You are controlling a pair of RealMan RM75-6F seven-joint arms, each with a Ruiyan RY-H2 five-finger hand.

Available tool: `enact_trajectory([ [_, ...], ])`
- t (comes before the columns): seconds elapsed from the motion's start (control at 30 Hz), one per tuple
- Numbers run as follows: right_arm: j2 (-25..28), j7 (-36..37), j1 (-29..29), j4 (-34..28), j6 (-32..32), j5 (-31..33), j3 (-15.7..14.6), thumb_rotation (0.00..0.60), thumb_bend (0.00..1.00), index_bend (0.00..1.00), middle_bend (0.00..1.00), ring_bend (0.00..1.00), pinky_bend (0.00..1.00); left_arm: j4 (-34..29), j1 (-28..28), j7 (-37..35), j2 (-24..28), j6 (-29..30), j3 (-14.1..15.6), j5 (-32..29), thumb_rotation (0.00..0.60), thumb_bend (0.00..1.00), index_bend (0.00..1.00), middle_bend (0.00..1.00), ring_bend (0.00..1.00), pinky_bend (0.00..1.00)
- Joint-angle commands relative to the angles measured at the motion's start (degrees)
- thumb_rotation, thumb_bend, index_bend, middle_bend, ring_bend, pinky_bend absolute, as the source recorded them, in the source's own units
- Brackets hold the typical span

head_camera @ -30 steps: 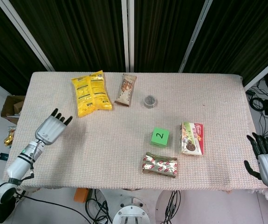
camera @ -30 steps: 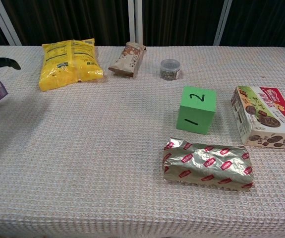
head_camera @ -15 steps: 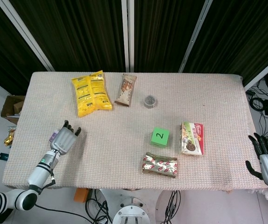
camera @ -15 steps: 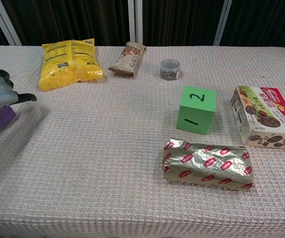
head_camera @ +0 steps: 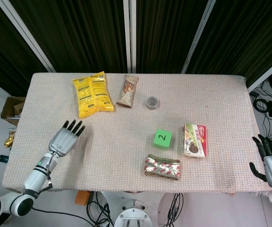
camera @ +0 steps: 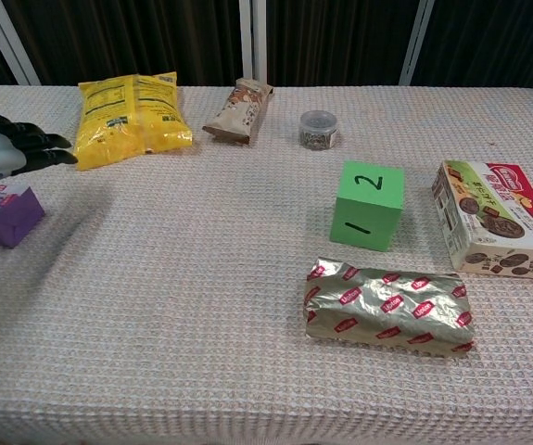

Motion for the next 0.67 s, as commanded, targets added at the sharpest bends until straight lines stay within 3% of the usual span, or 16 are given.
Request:
enact_trajectory([
  [0.03, 0.07, -0.15, -0.02, -0.12, 0.03, 0.02, 0.0, 0.6, 0.29, 0.0, 0.0, 0.0, 0.0, -2.73, 1.86, -4.39, 3.01, 3.03, -0.23, 1.72, 0.6, 0.08, 0.0, 0.0, 0.04, 0.17],
  [0.13, 0.32, -0.16, -0.18, -0.37, 0.47, -0.02, 0.1, 0.6, 0.29, 0.0, 0.0, 0.0, 0.0, -6.31, 4.4, -10.11, 7.48, 6.67, -0.04, 4.17, 0.6, 0.08, 0.0, 0.0, 0.03, 0.17],
  [0.2, 0.35, 0.04, -0.39, -0.32, 1.03, -0.21, 0.12, 0.6, 0.29, 0.0, 0.0, 0.0, 0.0, -7.04, 6.88, -18.87, 10.58, 10.02, 0.32, 8.68, 0.6, 0.07, 0.0, 0.0, 0.03, 0.16],
  [0.3, -0.66, 0.47, -0.96, 1.09, 2.51, -0.83, 0.08, 0.6, 0.29, 0.0, 0.0, 0.0, 0.0, -2.6, 11.64, -33.96, 12.51, 18.33, 0.84, 16.31, 0.6, 0.06, 0.0, 0.0, 0.03, 0.16],
  [0.4, -2.48, 0.74, -1.73, 3.71, 4.17, -1.25, 0.04, 0.6, 0.29, 0.0, 0.0, 0.0, 0.0, 4.24, 16.62, -46.19, 11.83, 25.37, 1.8, 19.69, 0.588, 0.06, 0.0, 0.0, 0.03, 0.16],
  [0.5, -4.46, 0.6, -2.36, 6.37, 5.69, -0.92, 0.54, 0.6, 0.29, 0.0, 0.0, 0.0, 0.0, 9.21, 20.75, -49.32, 10.93, 27.99, 3.47, 19.62, 0.51, 0.06, 0.0, 0.0, 0.03, 0.16],
  [0.67, -5.74, 0.83, -3.02, 8.3, 5.85, 0.09, 0.7, 0.6, 0.28, 0.0, 0.0, 0.0, 0.0, 12.67, 26.38, -53.24, 9.56, 32.52, 4.47, 19.45, 0.491, 0.06, 0.0, 0.0, 0.03, 0.16],
])
